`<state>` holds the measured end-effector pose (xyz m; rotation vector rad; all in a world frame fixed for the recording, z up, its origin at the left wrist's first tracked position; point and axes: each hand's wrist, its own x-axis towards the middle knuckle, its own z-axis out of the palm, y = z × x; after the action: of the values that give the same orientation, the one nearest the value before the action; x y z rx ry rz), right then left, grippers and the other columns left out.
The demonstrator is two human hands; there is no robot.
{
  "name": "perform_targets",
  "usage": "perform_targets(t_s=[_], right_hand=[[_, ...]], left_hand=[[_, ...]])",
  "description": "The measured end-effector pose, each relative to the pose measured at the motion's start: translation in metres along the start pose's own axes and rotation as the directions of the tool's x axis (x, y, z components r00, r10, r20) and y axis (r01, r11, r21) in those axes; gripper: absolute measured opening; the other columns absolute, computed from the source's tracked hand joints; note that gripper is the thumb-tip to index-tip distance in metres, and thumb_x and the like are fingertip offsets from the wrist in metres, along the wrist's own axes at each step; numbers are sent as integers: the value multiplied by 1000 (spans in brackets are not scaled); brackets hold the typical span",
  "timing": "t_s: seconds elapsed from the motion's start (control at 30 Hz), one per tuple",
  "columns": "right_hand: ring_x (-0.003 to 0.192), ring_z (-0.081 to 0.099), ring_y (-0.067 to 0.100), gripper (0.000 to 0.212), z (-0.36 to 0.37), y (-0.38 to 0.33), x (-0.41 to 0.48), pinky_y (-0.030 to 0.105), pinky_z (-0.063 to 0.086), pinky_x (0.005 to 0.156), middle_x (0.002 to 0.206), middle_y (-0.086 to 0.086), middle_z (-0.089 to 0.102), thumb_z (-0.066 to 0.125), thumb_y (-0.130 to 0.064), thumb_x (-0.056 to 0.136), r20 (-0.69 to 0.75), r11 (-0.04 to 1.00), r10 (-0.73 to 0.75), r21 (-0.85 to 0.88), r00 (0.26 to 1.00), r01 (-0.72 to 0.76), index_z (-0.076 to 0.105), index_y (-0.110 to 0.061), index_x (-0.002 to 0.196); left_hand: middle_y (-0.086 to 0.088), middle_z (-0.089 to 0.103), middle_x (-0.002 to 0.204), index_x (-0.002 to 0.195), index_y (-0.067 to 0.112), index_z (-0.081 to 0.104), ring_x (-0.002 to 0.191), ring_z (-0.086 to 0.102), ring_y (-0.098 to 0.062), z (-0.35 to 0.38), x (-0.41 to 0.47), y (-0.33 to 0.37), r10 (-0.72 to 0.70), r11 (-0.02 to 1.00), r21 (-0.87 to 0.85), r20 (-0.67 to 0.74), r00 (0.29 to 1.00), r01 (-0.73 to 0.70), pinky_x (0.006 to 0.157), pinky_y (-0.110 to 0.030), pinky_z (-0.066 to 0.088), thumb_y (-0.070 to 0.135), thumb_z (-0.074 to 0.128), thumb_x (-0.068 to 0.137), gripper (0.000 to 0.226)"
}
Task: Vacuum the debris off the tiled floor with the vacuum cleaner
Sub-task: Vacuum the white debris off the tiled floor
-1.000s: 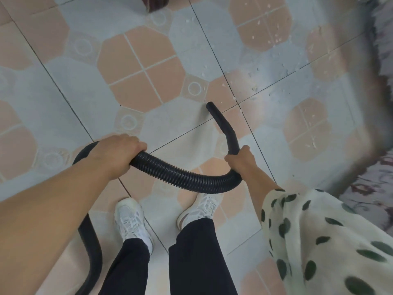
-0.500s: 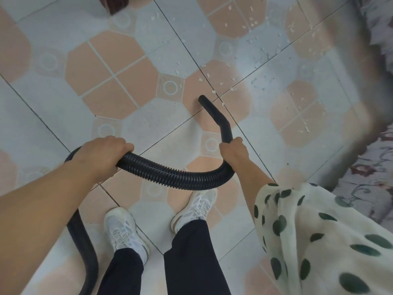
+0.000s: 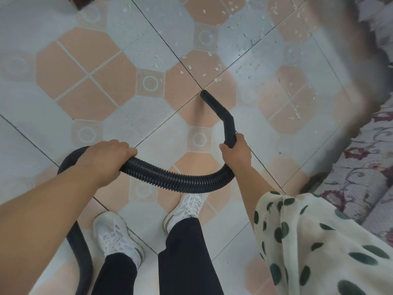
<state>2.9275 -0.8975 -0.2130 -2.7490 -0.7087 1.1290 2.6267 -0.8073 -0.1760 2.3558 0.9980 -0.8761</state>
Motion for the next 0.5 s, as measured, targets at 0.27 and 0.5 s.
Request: perform_targets(t_s=[0.27,0.5], right_hand=[[85,59,21,30,-4,33,-1,31,43,71,95,-1,61,61,-30,92,-49,995,-32,94,998,36,50,-17,116],[83,58,22,27,-13,34,18,31,44,69,89,-1,56,55,-29,96,-90,985,-14,172,996,30,49,-14,118]], left_hand=[[9,43,93,103,28,46,90,47,-14,-6,10,24,30,998,49,33,999,-32,60,-25,29,11,53,84,27],[8,45,88,99,27,48,86,46,-15,-16,21,24,25,1000,14,-28,999,-24,56,-26,27,9,55,82,26]])
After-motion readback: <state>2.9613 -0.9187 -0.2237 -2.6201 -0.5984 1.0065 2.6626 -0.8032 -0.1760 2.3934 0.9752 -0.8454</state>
